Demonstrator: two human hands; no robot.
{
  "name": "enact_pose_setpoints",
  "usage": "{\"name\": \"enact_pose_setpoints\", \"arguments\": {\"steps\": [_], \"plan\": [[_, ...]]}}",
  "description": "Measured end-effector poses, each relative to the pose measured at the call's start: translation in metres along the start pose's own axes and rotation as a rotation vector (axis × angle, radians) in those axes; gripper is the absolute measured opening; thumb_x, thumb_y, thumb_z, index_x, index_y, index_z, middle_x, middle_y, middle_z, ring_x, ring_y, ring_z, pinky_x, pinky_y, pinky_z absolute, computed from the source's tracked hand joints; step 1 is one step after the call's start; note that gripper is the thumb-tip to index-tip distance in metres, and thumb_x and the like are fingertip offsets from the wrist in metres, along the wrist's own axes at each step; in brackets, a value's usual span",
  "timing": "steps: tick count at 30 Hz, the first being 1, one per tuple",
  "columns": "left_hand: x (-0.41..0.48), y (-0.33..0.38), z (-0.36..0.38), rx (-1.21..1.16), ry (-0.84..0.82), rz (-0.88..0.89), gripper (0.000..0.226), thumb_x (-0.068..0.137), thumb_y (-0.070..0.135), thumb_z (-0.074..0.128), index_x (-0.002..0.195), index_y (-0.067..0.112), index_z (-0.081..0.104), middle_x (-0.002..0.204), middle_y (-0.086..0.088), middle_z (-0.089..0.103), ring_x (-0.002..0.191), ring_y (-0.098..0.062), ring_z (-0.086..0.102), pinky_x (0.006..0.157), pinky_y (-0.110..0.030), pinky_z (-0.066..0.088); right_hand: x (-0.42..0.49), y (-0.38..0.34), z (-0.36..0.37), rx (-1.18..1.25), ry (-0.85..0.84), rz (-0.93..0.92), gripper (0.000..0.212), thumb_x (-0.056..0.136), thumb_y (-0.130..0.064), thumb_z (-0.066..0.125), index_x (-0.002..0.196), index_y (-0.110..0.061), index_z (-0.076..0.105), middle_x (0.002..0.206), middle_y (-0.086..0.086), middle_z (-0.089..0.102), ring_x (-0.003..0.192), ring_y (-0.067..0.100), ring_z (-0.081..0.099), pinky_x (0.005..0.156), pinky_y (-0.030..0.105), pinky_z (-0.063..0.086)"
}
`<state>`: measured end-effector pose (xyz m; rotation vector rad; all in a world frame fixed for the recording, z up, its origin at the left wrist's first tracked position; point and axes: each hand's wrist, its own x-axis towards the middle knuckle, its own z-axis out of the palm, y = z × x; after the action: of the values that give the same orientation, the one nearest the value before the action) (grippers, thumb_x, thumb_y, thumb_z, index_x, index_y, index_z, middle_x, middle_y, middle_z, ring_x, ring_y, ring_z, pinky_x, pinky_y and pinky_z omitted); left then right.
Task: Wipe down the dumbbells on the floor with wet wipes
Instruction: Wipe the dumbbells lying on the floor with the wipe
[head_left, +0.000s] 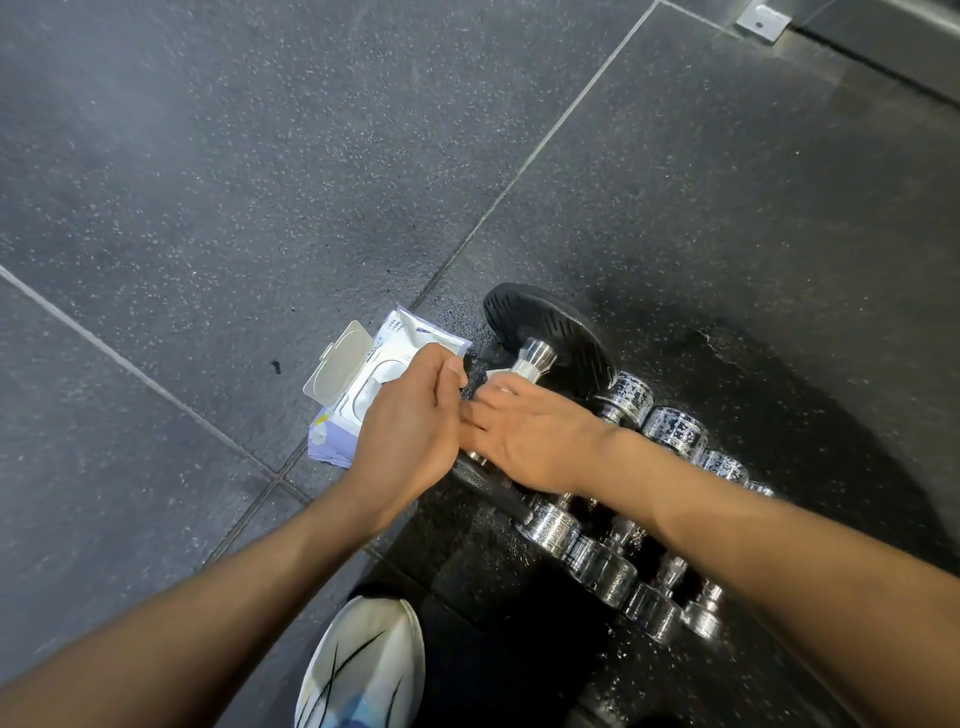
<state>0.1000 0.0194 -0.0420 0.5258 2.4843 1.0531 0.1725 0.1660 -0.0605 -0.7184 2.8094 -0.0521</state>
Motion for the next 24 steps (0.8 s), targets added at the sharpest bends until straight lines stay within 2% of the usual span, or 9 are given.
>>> {"name": "enact_pose_setpoints", "arguments": {"steps": [2,4,9,12,15,18,21,22,24], "plan": [[0.0,0.0,0.001,-0.004,0.001,-0.003,0.028,0.107,0.037,0.04,0.087,0.022,0.052,0.071,0.005,0.059,0.074,-0.02,0.057,0.075,-0.046,0.048,0.011,0.011,-0.016,-0.078,-0.223,0.13,0.045,0.105,-0.02,0.04,0.15,-0.02,0.038,0.139,0.003,0.053,0.129,0.024,0.045,0.121,0.044,0.022],[0.001,-0.001,0.001,-0.013,0.004,-0.001,0.029,0.107,0.038,0.039,0.086,0.022,0.052,0.069,0.004,0.058,0.072,-0.022,0.056,0.074,-0.049,0.048,0.014,0.022,-0.023,-0.171,-0.26,0.222,0.044,0.107,-0.021,0.036,0.151,-0.019,0.037,0.141,0.002,0.051,0.136,0.023,0.042,0.124,0.042,0.016],[0.001,0.0,-0.002,0.005,-0.006,0.011,0.028,0.108,0.038,0.038,0.086,0.025,0.051,0.067,0.005,0.057,0.069,-0.014,0.055,0.071,-0.044,0.047,-0.019,0.008,0.007,-0.06,0.059,0.416,0.052,0.096,-0.008,0.032,0.146,-0.005,0.045,0.146,0.016,0.051,0.148,0.033,0.034,0.125,0.047,0.021],[0.001,-0.001,-0.003,0.016,-0.018,0.019,0.027,0.108,0.037,0.038,0.088,0.025,0.051,0.067,0.004,0.058,0.071,-0.018,0.056,0.072,-0.045,0.048,-0.038,-0.015,0.013,0.105,0.201,0.579,0.071,0.086,0.007,0.051,0.155,0.0,0.036,0.165,0.017,0.026,0.156,0.031,0.016,0.125,0.037,0.022],[0.0,0.0,-0.003,0.006,-0.019,0.011,0.028,0.108,0.037,0.037,0.087,0.024,0.05,0.069,0.003,0.059,0.072,-0.022,0.057,0.073,-0.048,0.049,-0.038,-0.047,0.007,0.545,0.199,0.657,0.035,0.097,0.002,0.04,0.129,-0.005,0.052,0.161,0.012,0.025,0.149,0.035,0.027,0.124,0.04,0.025],[0.0,0.0,-0.002,-0.012,-0.008,0.009,0.029,0.108,0.037,0.037,0.085,0.024,0.05,0.068,0.003,0.058,0.072,-0.023,0.057,0.073,-0.05,0.049,-0.025,-0.07,0.0,1.247,0.379,0.869,0.03,0.102,-0.014,0.045,0.129,-0.026,0.051,0.131,-0.002,0.052,0.12,0.012,0.057,0.112,0.038,0.043],[0.0,0.0,-0.002,-0.015,-0.006,0.013,0.029,0.108,0.037,0.038,0.085,0.024,0.051,0.069,0.004,0.058,0.073,-0.024,0.057,0.073,-0.049,0.049,-0.014,-0.068,-0.003,1.547,0.616,1.053,0.02,0.094,-0.023,0.052,0.111,-0.029,0.061,0.099,-0.001,0.068,0.085,0.014,0.061,0.085,0.041,0.053],[0.0,0.0,-0.002,-0.014,-0.008,0.012,0.029,0.108,0.037,0.038,0.085,0.024,0.051,0.069,0.005,0.058,0.073,-0.023,0.057,0.073,-0.048,0.049,-0.011,-0.065,-0.009,1.646,0.673,1.118,0.019,0.094,-0.022,0.051,0.108,-0.029,0.062,0.097,0.0,0.069,0.084,0.015,0.061,0.082,0.04,0.052],[0.0,0.0,-0.002,-0.008,-0.011,0.002,0.028,0.108,0.036,0.038,0.084,0.027,0.05,0.069,0.007,0.057,0.073,-0.021,0.056,0.072,-0.044,0.048,-0.005,-0.059,-0.013,1.861,0.766,1.206,0.019,0.097,-0.015,0.049,0.106,-0.024,0.063,0.11,0.007,0.07,0.103,0.02,0.066,0.099,0.039,0.052]]}}
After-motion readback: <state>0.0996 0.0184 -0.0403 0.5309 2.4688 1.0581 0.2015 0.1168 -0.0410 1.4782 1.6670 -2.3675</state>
